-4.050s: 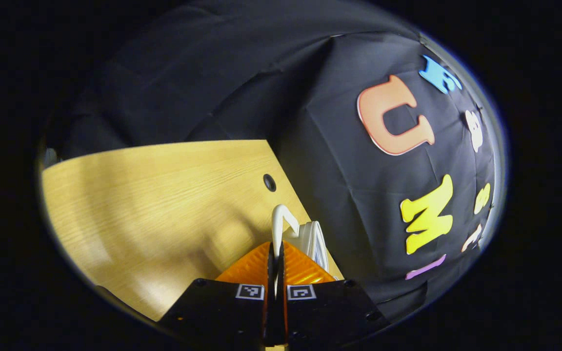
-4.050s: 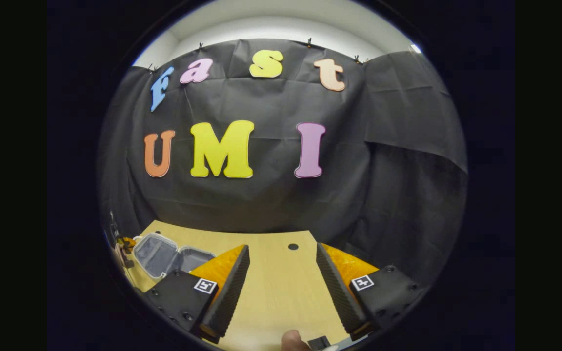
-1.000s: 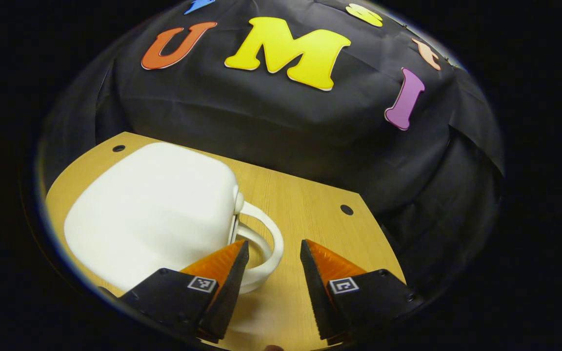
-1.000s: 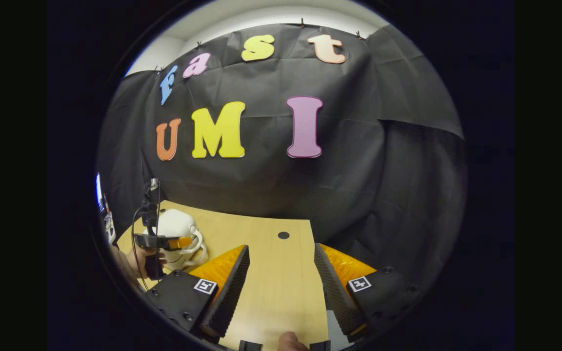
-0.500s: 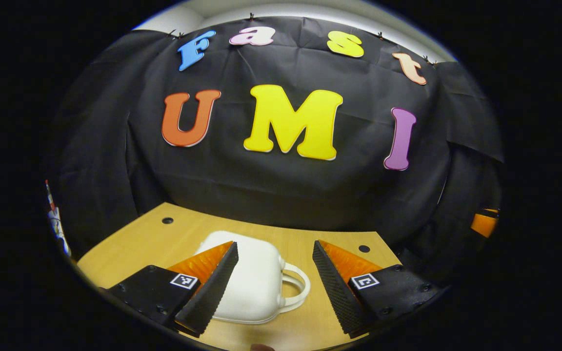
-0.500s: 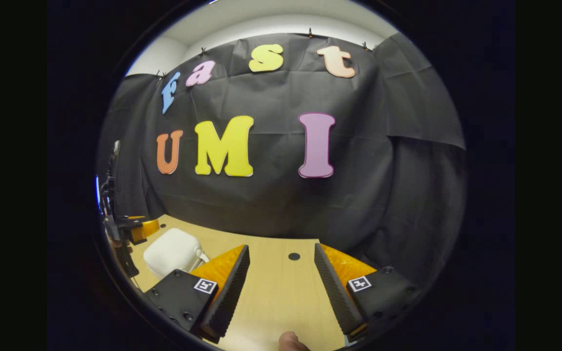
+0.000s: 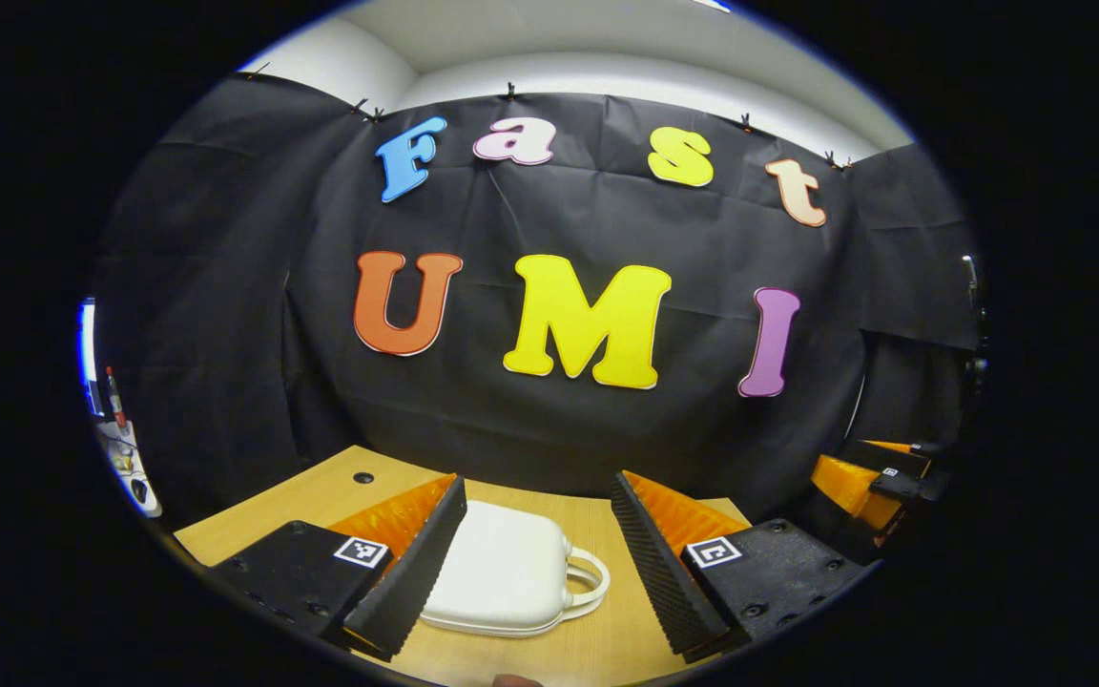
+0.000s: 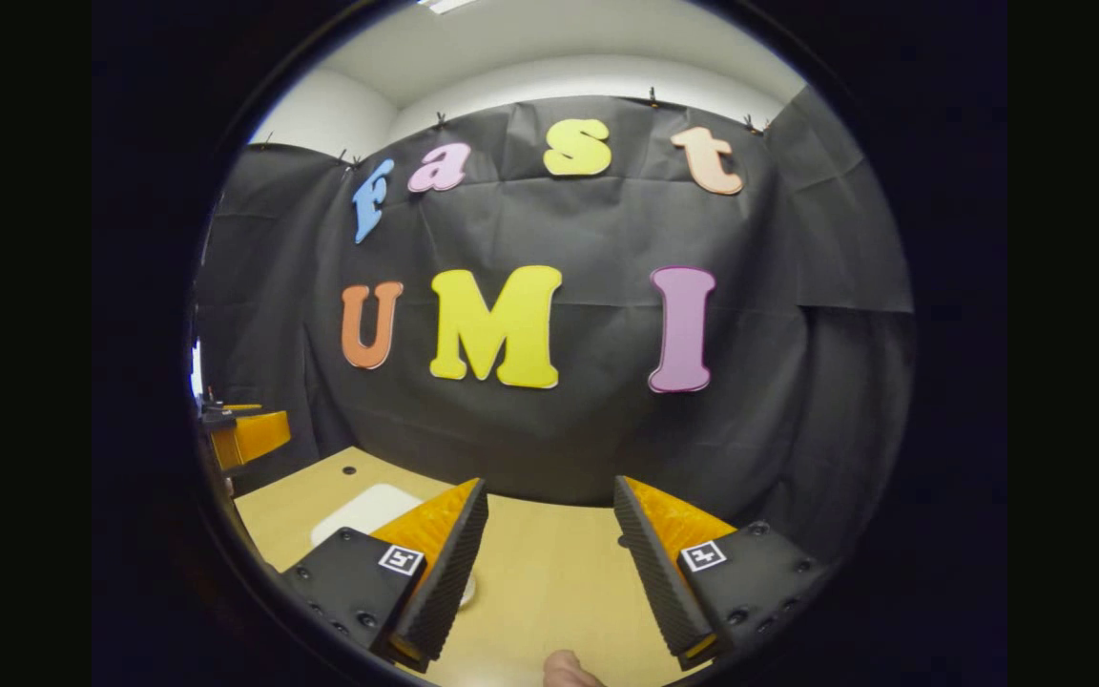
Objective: First open the suitcase, pack the skin care products into it, and then close the suitcase.
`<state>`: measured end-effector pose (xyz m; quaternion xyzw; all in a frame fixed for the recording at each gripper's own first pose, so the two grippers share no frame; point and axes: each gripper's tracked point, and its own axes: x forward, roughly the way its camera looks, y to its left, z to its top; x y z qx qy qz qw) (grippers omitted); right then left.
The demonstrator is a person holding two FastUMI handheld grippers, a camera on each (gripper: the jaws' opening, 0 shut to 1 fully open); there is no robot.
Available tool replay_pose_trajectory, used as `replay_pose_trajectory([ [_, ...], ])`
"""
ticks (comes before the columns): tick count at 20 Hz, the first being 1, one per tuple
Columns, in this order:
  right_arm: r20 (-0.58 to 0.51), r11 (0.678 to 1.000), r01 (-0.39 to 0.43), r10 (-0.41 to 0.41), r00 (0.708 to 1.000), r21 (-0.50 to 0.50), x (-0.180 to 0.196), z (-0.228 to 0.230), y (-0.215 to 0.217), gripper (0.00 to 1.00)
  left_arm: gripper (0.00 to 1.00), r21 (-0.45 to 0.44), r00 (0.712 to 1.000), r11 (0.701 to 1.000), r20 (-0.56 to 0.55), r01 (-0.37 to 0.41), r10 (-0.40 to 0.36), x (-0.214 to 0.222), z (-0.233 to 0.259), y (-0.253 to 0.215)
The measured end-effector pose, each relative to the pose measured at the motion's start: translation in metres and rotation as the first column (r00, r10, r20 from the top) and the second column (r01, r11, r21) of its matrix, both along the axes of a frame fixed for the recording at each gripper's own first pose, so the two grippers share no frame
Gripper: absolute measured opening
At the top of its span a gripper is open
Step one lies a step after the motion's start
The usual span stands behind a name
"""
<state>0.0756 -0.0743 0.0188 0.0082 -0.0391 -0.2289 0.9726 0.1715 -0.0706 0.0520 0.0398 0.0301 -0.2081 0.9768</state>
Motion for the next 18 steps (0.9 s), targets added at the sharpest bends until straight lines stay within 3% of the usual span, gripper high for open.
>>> replay_pose_trajectory([
  [7, 0.004, 0.999, 0.013, -0.013, 1.0, 0.03, 0.015, -0.002, 0.0, 0.77, 0.98, -0.009, 1.0, 1.0, -0.006, -0.005, 0.005, 0.017, 0.004, 0.012],
  [18, -0.008, 0.999, 0.029, -0.029, 1.0, 0.032, 0.005, -0.01, -0.015, 0.79, 0.98, 0.034, 0.997, 0.997, 0.025, 0.075, -0.076, 0.006, 0.002, -0.017],
])
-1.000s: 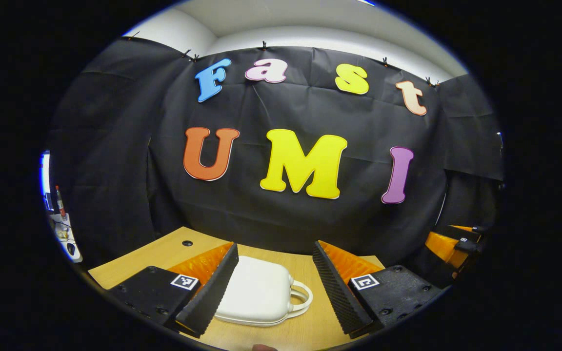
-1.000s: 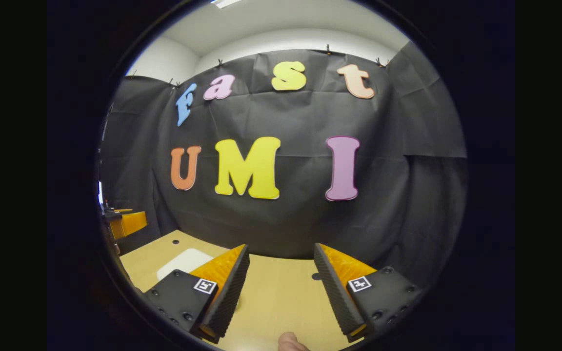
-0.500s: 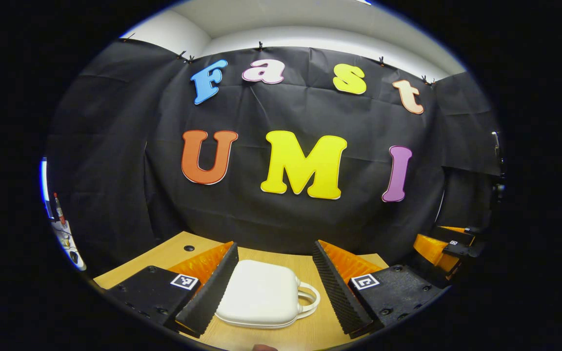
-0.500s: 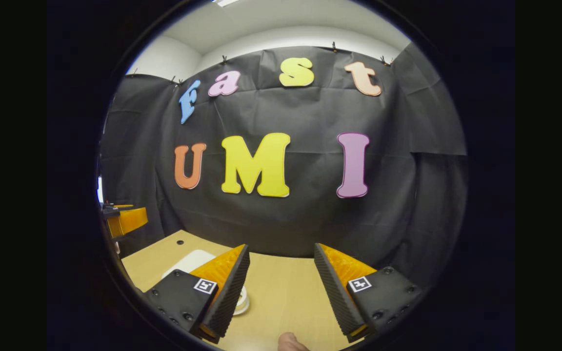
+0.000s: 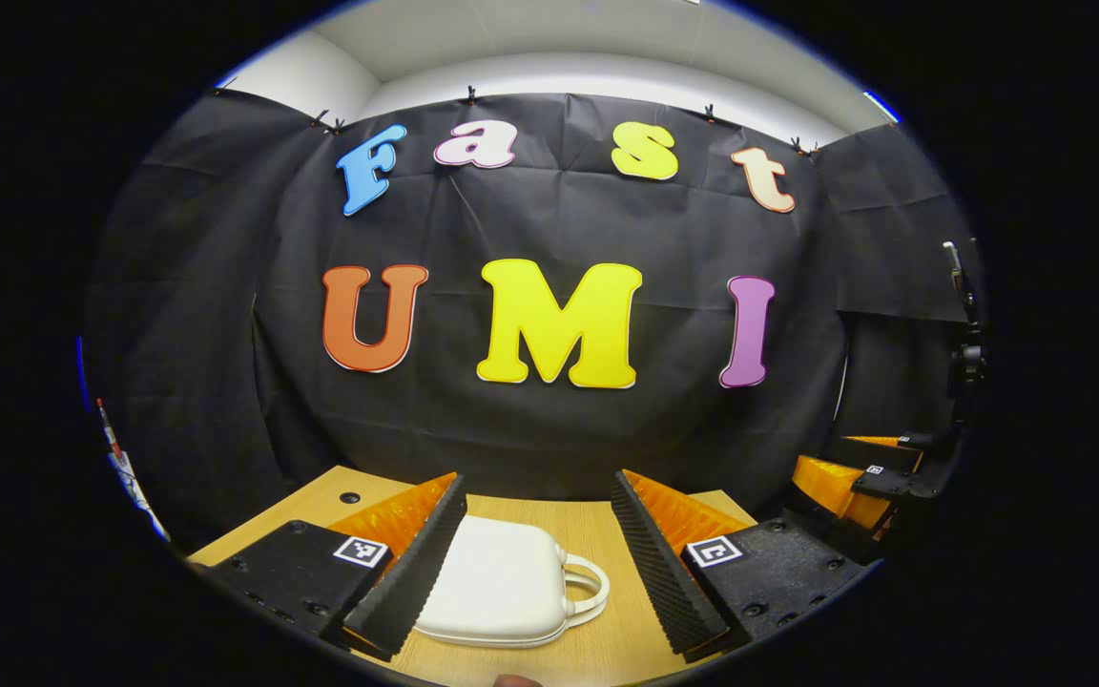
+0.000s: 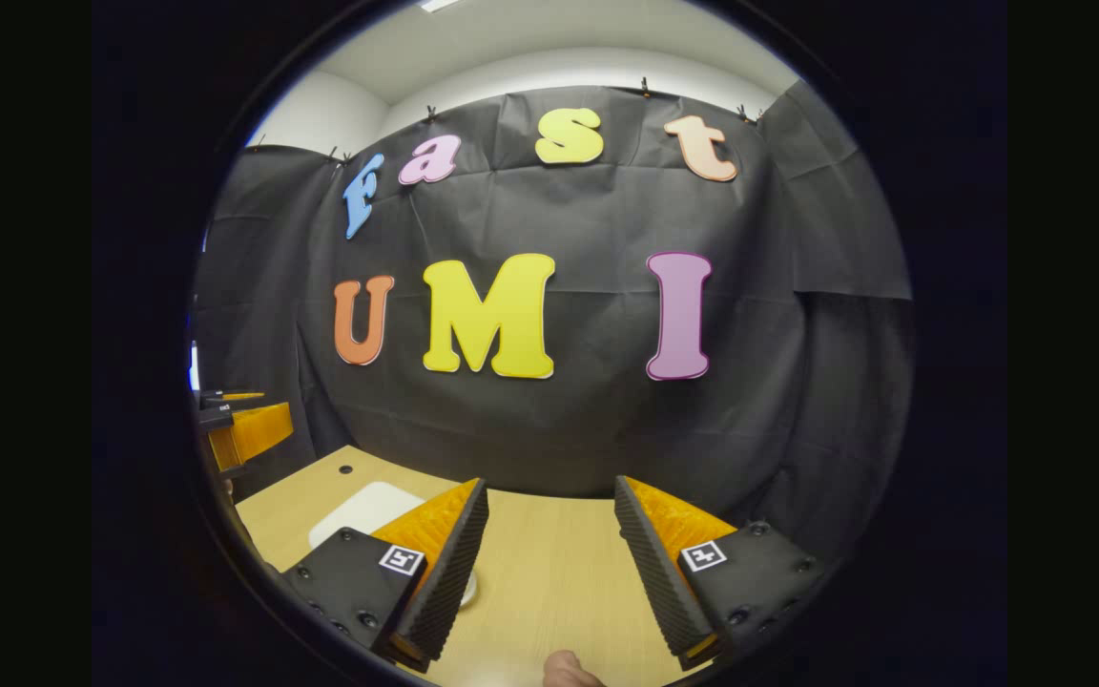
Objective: First open the suitcase, pack the skin care products into it, and then close the suitcase.
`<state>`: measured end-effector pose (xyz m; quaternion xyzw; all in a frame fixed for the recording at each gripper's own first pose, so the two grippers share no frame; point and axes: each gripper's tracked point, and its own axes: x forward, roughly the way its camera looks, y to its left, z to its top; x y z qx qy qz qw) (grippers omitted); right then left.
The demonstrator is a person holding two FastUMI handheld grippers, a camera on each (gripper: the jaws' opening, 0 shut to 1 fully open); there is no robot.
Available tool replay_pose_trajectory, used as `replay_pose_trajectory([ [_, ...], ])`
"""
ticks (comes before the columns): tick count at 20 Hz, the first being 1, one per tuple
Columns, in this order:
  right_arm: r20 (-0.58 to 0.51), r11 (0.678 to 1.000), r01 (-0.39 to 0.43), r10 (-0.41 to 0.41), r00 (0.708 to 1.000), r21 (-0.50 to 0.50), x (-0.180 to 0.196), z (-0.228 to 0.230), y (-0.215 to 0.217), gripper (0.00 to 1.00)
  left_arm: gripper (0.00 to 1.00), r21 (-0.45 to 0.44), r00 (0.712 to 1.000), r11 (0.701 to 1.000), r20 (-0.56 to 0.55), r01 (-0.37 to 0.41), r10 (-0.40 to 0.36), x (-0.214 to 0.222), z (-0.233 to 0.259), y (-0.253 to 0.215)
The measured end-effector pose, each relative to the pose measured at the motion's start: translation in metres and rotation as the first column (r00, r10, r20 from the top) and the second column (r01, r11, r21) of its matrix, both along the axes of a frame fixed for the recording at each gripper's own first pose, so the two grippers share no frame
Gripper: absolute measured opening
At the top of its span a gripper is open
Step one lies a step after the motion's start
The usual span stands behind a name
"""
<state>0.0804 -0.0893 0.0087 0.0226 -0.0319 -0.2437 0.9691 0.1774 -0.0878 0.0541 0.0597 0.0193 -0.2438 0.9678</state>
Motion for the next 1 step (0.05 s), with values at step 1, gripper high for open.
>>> replay_pose_trajectory([
  [1, -0.001, 1.0, -0.001, 0.001, 1.0, -0.002, -0.0002, 0.0007, 0.0001, 0.79, 0.98, -0.004, 1.0, 1.0, 0.001, 0.002, -0.002, 0.0002, 0.0005, -0.0005],
])
